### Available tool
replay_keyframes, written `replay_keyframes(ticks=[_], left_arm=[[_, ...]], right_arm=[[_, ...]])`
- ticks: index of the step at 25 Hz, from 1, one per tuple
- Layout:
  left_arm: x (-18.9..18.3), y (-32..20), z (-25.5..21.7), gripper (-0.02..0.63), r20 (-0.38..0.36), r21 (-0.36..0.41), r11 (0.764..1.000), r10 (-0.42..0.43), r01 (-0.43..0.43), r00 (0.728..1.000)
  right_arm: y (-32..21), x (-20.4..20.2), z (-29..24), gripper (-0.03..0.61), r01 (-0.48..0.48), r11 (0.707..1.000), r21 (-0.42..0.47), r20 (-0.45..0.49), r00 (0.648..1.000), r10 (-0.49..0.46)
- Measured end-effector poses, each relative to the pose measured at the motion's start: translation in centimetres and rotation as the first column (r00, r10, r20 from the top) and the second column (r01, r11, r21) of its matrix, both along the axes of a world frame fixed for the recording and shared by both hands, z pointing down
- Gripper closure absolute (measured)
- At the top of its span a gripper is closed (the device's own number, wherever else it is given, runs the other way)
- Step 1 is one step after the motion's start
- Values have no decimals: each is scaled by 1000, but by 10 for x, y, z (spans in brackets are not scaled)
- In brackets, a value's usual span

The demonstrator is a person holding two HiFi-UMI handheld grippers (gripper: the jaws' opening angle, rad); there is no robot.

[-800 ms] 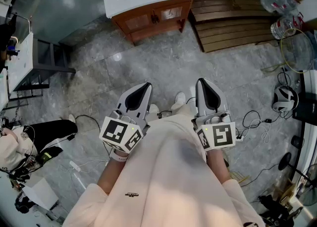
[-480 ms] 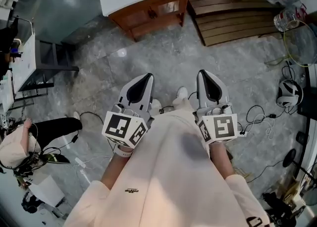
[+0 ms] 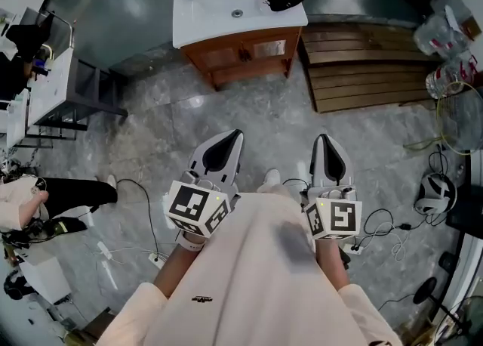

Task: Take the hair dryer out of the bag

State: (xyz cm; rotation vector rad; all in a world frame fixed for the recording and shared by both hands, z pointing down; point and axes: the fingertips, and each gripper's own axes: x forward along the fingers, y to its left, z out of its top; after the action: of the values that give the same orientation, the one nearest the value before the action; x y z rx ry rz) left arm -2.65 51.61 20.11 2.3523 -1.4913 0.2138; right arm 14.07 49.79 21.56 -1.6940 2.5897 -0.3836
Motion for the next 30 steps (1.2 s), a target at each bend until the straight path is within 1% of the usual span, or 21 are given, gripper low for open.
replay_keyframes(ticks=[4, 7, 9, 13, 16, 20, 24, 30], left_arm=[[16, -6, 1, 606, -4, 3, 1000, -21, 21, 1000], [26, -18, -3, 606, -9, -5, 1000, -30, 30, 1000], [33, -26, -5, 606, 1, -12, 1000, -17, 17, 1000], [52, -36, -2, 606, 10, -18, 1000, 16, -15, 1000], [56, -50, -1, 606, 1, -30, 999, 29, -29, 1000], [53, -70, 9, 606, -28, -53, 997, 56, -58, 998], [47, -111, 18, 606, -48, -73, 994, 75, -79, 996], [30, -202, 11, 606, -59, -60, 989, 128, -132, 990]], right_arm=[[-10, 20, 8, 566, 19, 1000, -8, -5, 1000, -19], [-25, 34, 4, 566, 5, 1000, -19, 27, 1000, -4], [-31, 40, 1, 566, -1, 1000, -18, 50, 999, 2], [-38, 54, 10, 566, -4, 1000, -31, 52, 999, 6], [-51, 54, 15, 568, -7, 999, -46, 58, 998, 9], [-68, 46, 26, 568, -14, 997, -72, 36, 999, 17], [-100, 36, 36, 566, -23, 993, -118, 33, 999, 27], [-188, 9, 20, 566, -14, 995, -94, -12, 1000, 13]])
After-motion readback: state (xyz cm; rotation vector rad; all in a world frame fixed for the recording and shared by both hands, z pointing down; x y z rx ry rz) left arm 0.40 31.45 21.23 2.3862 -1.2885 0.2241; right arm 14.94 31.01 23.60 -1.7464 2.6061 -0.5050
